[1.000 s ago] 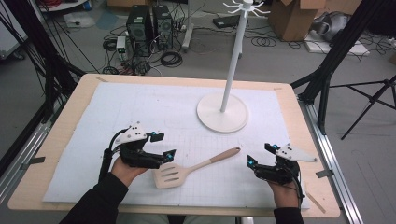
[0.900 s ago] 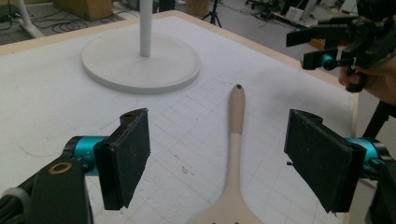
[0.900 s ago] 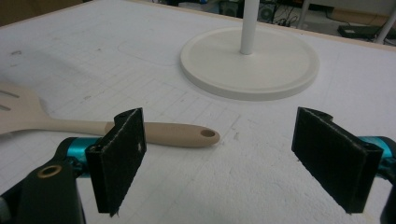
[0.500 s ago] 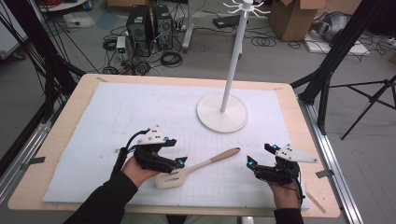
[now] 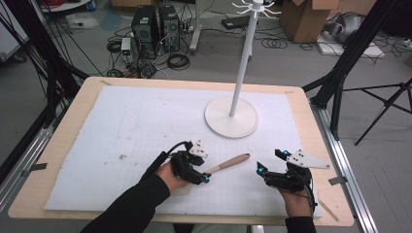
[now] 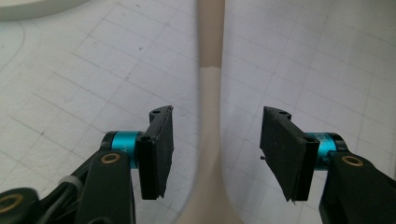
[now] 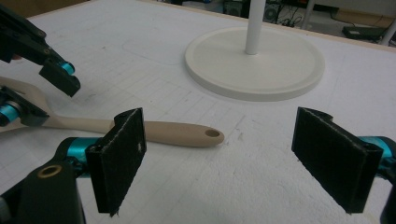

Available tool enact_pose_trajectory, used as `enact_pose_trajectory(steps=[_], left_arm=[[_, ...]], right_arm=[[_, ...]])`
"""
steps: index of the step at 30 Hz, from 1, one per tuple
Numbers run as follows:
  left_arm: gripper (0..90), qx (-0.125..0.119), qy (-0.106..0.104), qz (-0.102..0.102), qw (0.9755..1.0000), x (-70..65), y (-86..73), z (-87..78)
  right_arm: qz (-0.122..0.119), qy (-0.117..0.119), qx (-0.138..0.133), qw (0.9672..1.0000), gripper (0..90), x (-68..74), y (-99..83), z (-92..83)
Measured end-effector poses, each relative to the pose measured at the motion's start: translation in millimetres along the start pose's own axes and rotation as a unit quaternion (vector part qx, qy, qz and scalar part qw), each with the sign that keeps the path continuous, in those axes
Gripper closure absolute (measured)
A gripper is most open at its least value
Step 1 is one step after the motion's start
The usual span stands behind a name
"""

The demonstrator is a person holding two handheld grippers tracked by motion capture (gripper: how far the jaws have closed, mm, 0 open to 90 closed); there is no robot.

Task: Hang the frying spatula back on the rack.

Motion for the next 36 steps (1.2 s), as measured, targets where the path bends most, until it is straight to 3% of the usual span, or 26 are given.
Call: enact_pose_trajectory(steps=[6,12,17,25,31,36], left_arm=[[51.7,0.040,0.011,0.016,0.9990,0.7,-1.5,11.0],[59.6,0.051,0.018,0.025,0.9982,0.2,-3.0,14.6],[77.0,0.046,0.012,0.042,0.9980,-2.1,-3.6,14.9],[77.8,0.044,-0.002,0.033,0.9985,2.6,-4.1,14.4],[77.9,0.042,0.004,0.037,0.9984,0.8,-4.0,13.7],[77.9,0.006,0.002,0.023,0.9997,0.7,-2.4,0.9]], right_arm=[[0.001,0.001,0.000,1.0000,16.3,-1.2,-0.2,-0.4],[0.000,0.001,-0.001,1.0000,16.3,-1.3,0.0,-0.4],[0.000,0.001,-0.001,1.0000,16.3,-0.8,0.2,-0.3],[-0.001,0.002,-0.001,1.0000,16.3,-0.2,0.5,-0.1],[0.003,0.001,-0.001,1.0000,16.4,-1.3,0.1,-1.3],[0.003,-0.001,-0.004,1.0000,16.3,-2.1,0.0,-1.7]])
Point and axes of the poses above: each handheld gripper's, and its own axes: z roughly forward along the jaws, y roughly out of its top, x roughly to its left, the point moved 1 cm from there along z, roughly forward along the jaws, and after that the axes turned 2 degrees about -x, right-handed, at the moved point
